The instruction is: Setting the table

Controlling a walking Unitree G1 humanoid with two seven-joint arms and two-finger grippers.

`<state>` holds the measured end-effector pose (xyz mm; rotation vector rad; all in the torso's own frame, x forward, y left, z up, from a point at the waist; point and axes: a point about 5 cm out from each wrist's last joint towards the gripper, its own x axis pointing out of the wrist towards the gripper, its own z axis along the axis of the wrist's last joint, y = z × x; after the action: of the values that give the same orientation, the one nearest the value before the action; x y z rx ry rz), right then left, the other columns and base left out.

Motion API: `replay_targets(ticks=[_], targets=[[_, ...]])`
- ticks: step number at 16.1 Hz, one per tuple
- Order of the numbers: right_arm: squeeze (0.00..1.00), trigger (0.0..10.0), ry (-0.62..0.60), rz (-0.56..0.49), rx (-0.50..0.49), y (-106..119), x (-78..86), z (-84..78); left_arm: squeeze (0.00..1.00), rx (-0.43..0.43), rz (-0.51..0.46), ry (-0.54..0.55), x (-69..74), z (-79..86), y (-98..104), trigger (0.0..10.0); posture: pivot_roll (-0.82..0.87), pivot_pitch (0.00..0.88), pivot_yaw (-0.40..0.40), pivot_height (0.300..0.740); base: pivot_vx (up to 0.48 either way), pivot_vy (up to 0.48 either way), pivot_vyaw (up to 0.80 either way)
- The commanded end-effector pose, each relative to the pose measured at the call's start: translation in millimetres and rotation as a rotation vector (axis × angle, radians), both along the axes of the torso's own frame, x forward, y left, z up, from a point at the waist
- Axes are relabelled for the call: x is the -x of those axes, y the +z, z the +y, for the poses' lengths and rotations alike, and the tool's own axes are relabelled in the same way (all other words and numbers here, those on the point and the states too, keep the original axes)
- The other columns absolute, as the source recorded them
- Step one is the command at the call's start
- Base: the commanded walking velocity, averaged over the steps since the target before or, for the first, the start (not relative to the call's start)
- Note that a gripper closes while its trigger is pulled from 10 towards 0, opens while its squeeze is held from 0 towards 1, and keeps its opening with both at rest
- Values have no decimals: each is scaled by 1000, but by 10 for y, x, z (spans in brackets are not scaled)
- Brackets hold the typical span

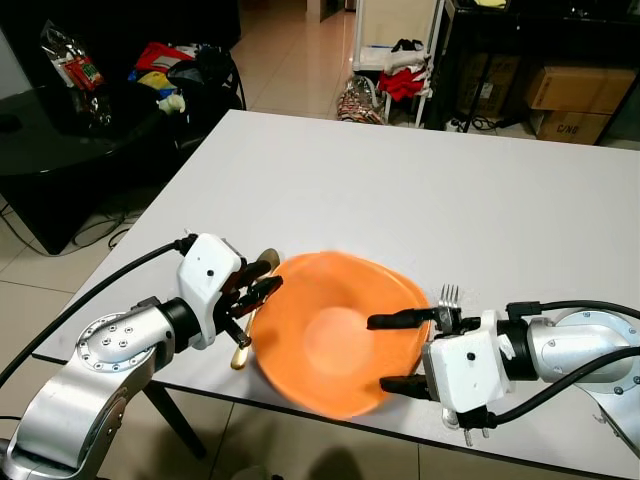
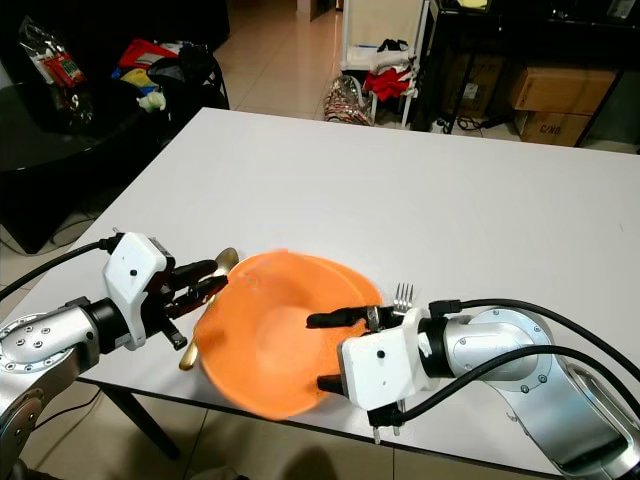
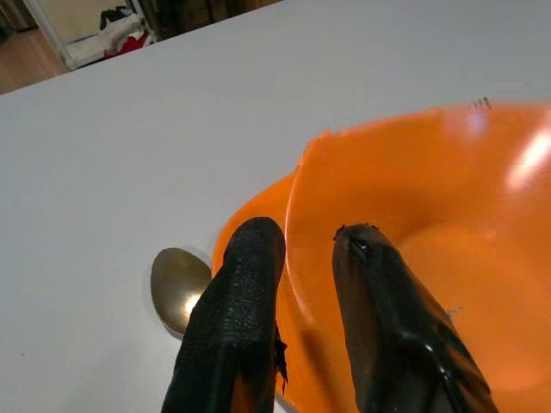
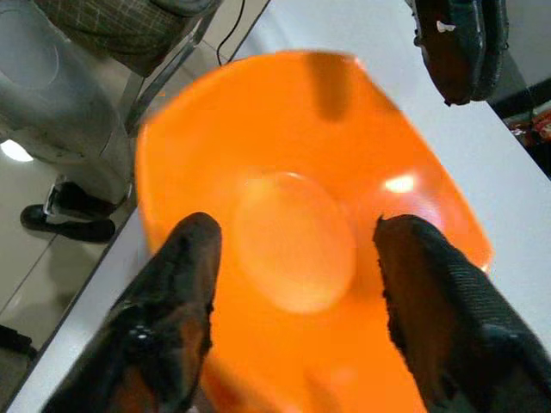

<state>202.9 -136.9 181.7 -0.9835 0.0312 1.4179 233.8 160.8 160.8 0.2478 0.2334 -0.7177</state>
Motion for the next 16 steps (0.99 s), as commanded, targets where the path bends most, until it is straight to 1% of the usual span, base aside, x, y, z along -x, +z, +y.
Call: replay_targets(ticks=[1, 3, 4, 7, 10, 12, 13, 14, 16], targets=[[1000, 10000, -12, -22, -11, 22, -31, -10, 0, -8, -23, 6, -11, 26, 48, 10000, -24, 0, 35, 740, 0, 0, 0], [1000, 10000, -69, -43, -59, 133, -118, -58, 0, -8, -27, 5, -29, 25, 60, 10000, -25, 0, 38, 740, 0, 0, 0], [1000, 10000, -128, -42, -125, 230, -192, -91, 0, -7, -32, 3, -47, 12, 67, 10000, -26, 0, 37, 740, 0, 0, 0], [1000, 10000, -184, -32, -178, 308, -281, -134, 0, 2, -55, 2, -99, -37, 80, 10000, -39, 0, 14, 740, 0, 0, 0], [1000, 10000, -221, -4, -258, 343, -304, -11, 0, 45, -80, -23, -141, -121, 128, 10000, -61, 0, 29, 740, 0, 0, 0], [1000, 10000, -255, 6, -244, 280, -303, -8, 0, 57, -70, -58, -120, -158, 129, 10000, -69, 0, 46, 740, 0, 0, 0], [1000, 10000, -279, 6, -212, 203, -339, -4, 0, 50, -63, -62, -122, -163, 116, 10000, -67, 0, 55, 740, 0, 0, 0], [1000, 10000, -298, 15, -155, 81, -403, 17, 0, 41, -57, -68, -132, -168, 104, 10000, -62, 0, 56, 740, 0, 0, 0], [1000, 10000, -301, 28, -128, 21, -455, 43, 0, 38, -52, -84, -135, -177, 104, 10000, -59, 0, 55, 740, 0, 0, 0]])
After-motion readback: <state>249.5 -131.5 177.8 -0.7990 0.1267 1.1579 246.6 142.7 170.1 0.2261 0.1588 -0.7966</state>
